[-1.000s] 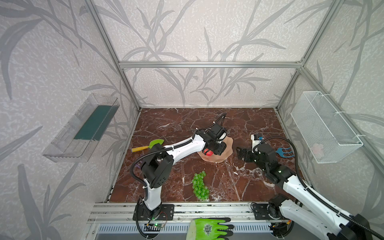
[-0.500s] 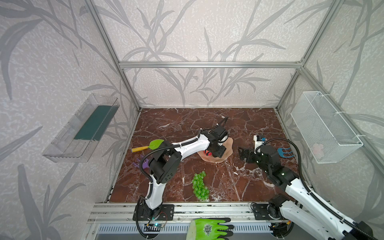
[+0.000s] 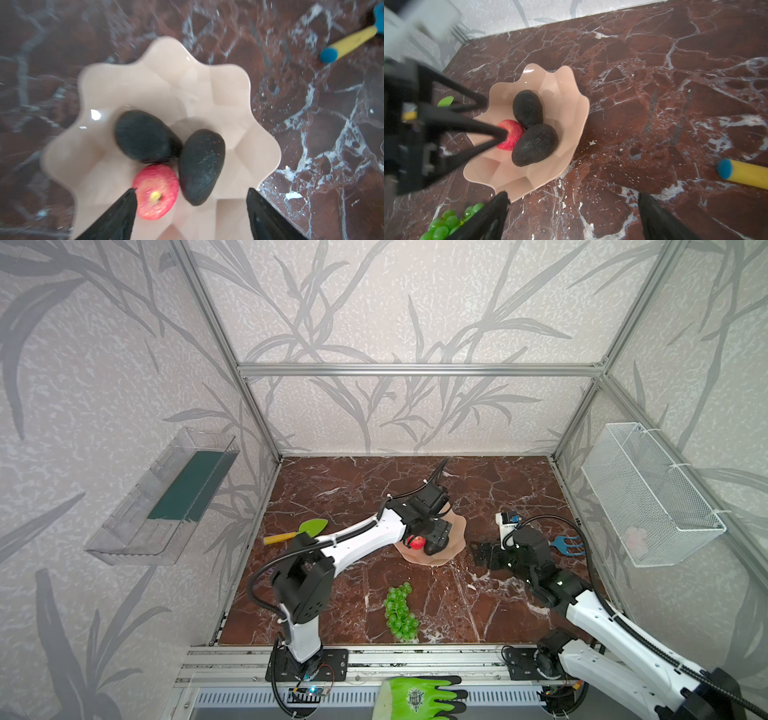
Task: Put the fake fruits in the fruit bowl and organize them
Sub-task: 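Withdraw the left gripper from the bowl while the right gripper reaches to the grapes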
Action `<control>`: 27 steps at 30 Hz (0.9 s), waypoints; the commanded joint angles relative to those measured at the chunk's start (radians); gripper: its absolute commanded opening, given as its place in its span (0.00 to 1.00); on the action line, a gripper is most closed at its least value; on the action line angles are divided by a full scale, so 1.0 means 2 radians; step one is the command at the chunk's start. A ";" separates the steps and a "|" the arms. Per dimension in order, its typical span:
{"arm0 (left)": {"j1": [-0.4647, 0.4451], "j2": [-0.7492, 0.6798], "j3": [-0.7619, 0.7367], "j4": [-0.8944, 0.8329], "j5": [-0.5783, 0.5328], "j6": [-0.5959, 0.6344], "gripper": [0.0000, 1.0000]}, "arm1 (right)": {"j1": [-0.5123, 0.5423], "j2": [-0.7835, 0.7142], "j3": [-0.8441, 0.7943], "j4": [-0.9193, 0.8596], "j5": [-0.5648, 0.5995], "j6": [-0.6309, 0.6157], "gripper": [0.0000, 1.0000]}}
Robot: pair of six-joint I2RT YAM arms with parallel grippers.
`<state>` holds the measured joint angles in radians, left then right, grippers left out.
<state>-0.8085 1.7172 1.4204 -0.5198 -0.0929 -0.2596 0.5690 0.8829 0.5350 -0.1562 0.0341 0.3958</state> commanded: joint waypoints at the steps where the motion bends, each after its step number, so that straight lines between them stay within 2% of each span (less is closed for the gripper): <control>1: 0.004 -0.103 -0.063 0.062 -0.122 -0.007 0.87 | 0.075 0.017 0.020 -0.007 0.031 0.010 0.96; 4: 0.027 -0.192 -0.144 0.101 -0.164 -0.014 0.95 | 0.145 0.040 0.030 0.000 0.068 0.027 0.96; 8: 0.108 -0.299 -0.229 0.095 -0.158 -0.077 0.96 | 0.220 0.088 0.047 0.019 0.083 0.040 0.96; 13: 0.165 -0.394 -0.295 0.088 -0.156 -0.090 0.97 | 0.297 0.165 0.058 0.078 0.089 0.049 0.97; 17: 0.183 -0.423 -0.299 0.062 -0.166 -0.089 0.97 | 0.336 0.240 0.078 0.117 0.090 0.057 0.97; 21: 0.189 -0.430 -0.298 0.061 -0.165 -0.088 0.97 | 0.350 0.296 0.088 0.157 0.072 0.073 0.97; 27: 0.193 -0.430 -0.301 0.061 -0.160 -0.089 0.97 | 0.355 0.335 0.115 0.144 0.064 0.072 0.97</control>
<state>-0.4297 0.8654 0.8230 -0.3851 -0.3981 -0.4175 1.2716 1.5337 0.7223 0.1066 0.1703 0.5270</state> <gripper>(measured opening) 0.975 0.972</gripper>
